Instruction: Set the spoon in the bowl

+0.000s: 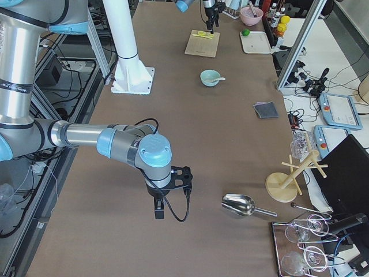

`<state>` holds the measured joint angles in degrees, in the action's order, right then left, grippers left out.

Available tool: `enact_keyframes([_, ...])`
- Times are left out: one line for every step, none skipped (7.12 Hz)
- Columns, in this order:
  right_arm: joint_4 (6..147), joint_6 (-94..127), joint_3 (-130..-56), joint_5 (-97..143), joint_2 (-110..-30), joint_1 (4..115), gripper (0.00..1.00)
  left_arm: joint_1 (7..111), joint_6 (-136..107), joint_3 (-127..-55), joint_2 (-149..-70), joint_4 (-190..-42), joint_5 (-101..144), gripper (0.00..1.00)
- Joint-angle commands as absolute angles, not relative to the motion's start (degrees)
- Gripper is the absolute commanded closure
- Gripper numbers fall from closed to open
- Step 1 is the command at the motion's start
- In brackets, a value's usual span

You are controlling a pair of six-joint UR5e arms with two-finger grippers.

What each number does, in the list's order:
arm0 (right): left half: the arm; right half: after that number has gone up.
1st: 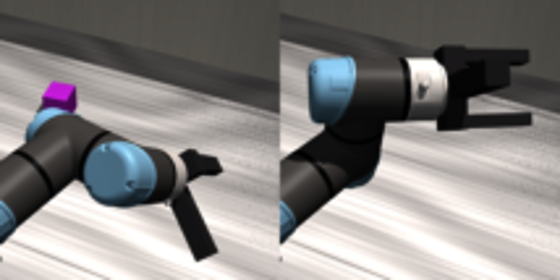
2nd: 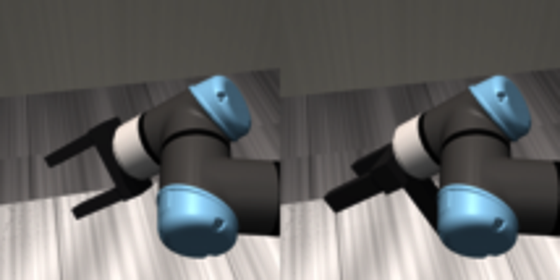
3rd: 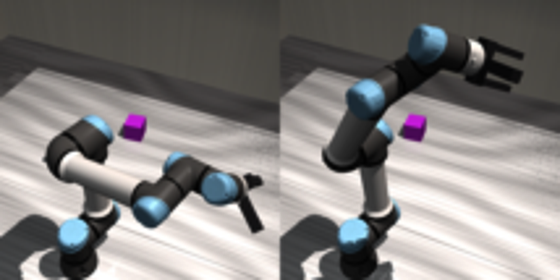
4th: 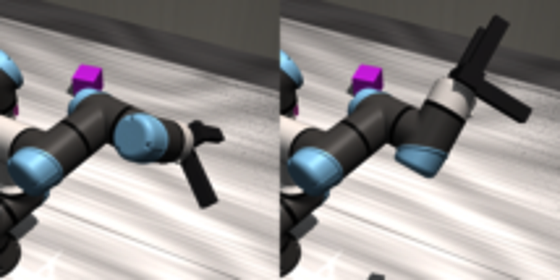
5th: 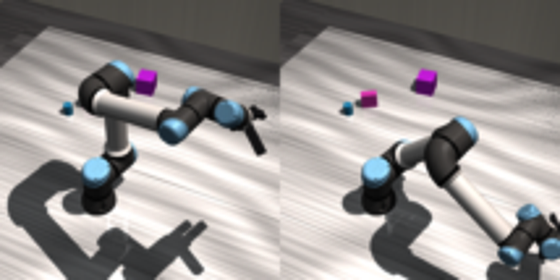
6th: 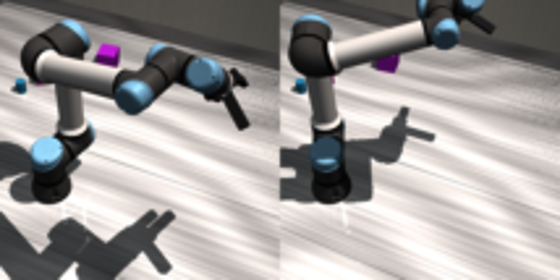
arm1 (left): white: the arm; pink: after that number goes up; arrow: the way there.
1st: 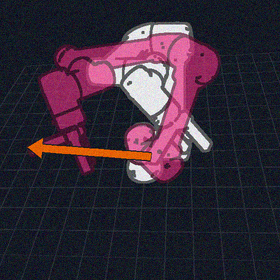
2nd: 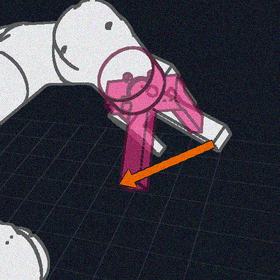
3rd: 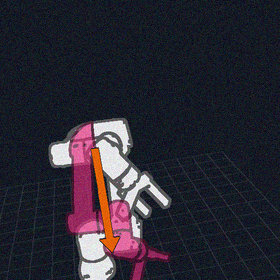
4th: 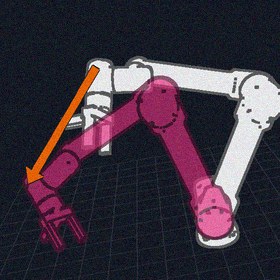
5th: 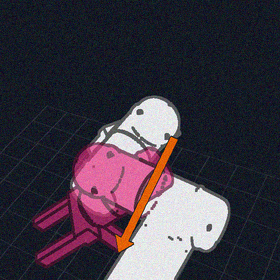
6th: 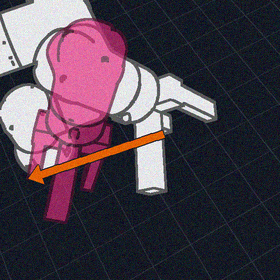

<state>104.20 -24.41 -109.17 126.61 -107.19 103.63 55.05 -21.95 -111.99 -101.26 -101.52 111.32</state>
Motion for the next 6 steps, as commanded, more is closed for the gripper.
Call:
enact_keyframes([103.8,-24.0,-108.02,127.7,-106.97,103.89,0.0,69.98,-2.93,-111.8,-92.84,-101.6,116.6,0.02])
enact_keyframes([103.8,-23.91,-108.02,127.62,-106.61,103.89,0.0,74.49,-2.55,-110.49,-89.77,-101.69,117.94,0.02])
enact_keyframes([103.8,-22.17,-108.02,127.62,-106.0,103.8,0.0,80.1,-2.2,-109.43,-87.39,-101.69,119.52,0.02])
enact_keyframes([103.62,-18.15,-108.02,127.62,-104.95,103.1,0.0,85.81,-2.2,-107.94,-83.27,-101.69,123.45,0.02])
enact_keyframes([103.62,-16.02,-108.19,127.97,-103.38,101.88,0.0,87.0,-2.28,-106.36,-82.97,-101.34,126.27,0.02])
enact_keyframes([103.54,-12.43,-108.45,129.45,-102.66,99.17,0.0,86.92,-2.98,-104.87,-83.14,-101.08,130.48,0.02])
